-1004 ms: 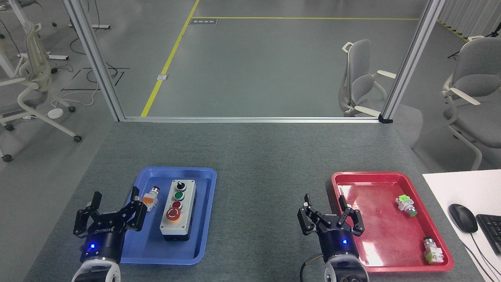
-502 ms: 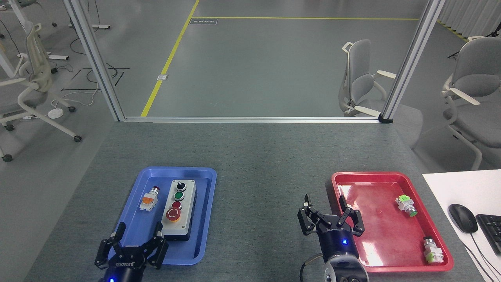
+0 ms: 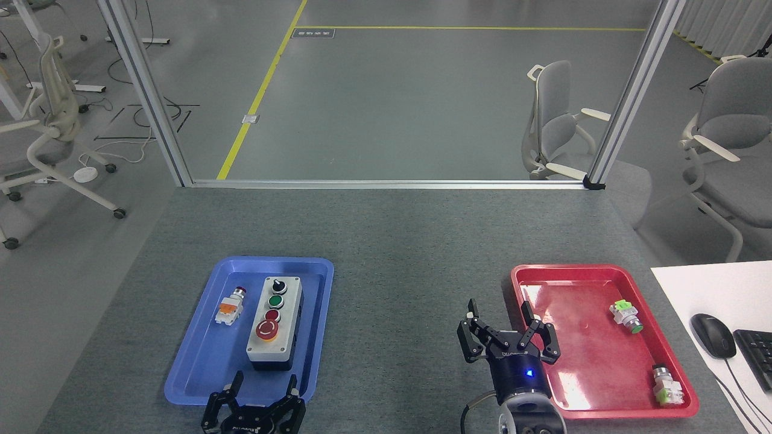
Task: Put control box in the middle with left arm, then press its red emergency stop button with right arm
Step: 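Lower the left gripper and close it on the control box's near end, then lift the control box with the left gripper and set it mid-table, then release the box, withdraw the left gripper, bring right gripper over box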
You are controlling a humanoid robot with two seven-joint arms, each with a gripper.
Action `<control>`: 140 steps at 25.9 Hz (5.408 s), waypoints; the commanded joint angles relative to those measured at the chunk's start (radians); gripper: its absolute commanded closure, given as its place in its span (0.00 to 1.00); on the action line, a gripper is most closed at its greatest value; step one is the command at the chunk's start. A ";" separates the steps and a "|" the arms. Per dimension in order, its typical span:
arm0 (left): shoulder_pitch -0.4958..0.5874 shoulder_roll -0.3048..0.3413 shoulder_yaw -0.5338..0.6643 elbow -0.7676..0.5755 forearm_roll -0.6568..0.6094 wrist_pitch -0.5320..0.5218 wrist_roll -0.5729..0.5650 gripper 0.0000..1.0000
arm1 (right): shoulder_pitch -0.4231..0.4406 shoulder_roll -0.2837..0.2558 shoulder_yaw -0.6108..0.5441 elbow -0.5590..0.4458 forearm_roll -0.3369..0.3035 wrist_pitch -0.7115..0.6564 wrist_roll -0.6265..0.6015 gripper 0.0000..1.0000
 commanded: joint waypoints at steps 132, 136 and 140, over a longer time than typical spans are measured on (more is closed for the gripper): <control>-0.096 0.195 -0.106 -0.106 0.121 -0.200 -0.055 0.01 | 0.026 0.015 0.055 -0.003 0.048 -0.031 -0.026 0.29; -0.116 0.190 0.154 -0.103 0.230 -0.302 -0.055 0.01 | 0.026 0.042 0.077 -0.001 0.072 -0.063 -0.026 0.45; -0.203 0.195 0.275 -0.032 0.285 -0.299 -0.059 0.01 | 0.026 0.050 0.098 0.008 0.088 -0.160 -0.027 0.75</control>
